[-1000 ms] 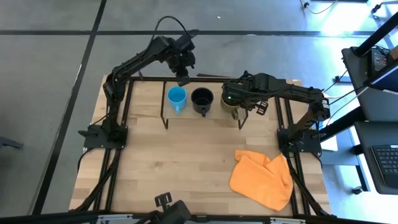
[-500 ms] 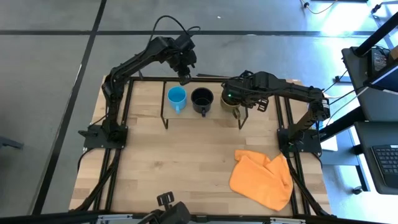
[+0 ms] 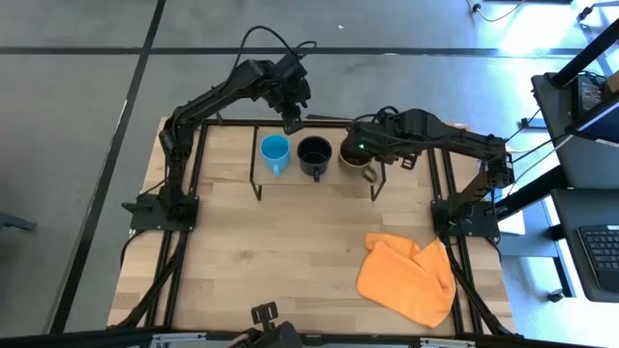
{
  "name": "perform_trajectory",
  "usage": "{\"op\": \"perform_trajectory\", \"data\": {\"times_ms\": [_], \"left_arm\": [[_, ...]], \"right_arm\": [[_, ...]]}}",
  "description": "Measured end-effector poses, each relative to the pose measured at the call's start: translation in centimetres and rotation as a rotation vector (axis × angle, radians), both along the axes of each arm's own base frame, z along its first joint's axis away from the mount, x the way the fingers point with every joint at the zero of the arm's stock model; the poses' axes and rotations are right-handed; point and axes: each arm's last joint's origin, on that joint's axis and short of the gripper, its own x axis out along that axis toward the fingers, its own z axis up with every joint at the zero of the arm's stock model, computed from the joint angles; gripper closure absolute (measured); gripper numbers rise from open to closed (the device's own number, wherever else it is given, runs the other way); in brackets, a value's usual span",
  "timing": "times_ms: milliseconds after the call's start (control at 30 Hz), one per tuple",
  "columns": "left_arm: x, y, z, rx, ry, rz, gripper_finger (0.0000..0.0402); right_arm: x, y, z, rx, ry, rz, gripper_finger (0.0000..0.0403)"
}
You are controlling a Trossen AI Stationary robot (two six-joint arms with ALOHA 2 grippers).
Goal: Stack small to large cups/mugs on shelf
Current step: Put the brown mug on the shelf
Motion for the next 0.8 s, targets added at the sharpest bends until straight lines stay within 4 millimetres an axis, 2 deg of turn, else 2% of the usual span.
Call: {"op": "perform_trajectory", "data": {"times_ms": [333,500,667,800], "left_arm": [[0.0,0.0,0.0,0.000,0.000,0.001,0.0340],[0.2,0.1,0.1,0.003,-0.021,-0.005,0.0340],[0.7,-0.1,0.5,-0.087,-0.149,-0.093,0.0340],[0.9,-0.4,2.3,-0.095,-0.253,-0.147,0.0340]], "right_arm": [[-0.3,-0.1,0.4,-0.056,-0.003,-0.003,0.0318],[-2.1,-0.1,2.7,-0.151,-0.044,0.033,0.0318],[-4.1,0.2,4.5,-0.197,-0.053,0.155,0.0318],[-5.9,0.5,5.7,-0.181,-0.111,0.163,0.0328]]}}
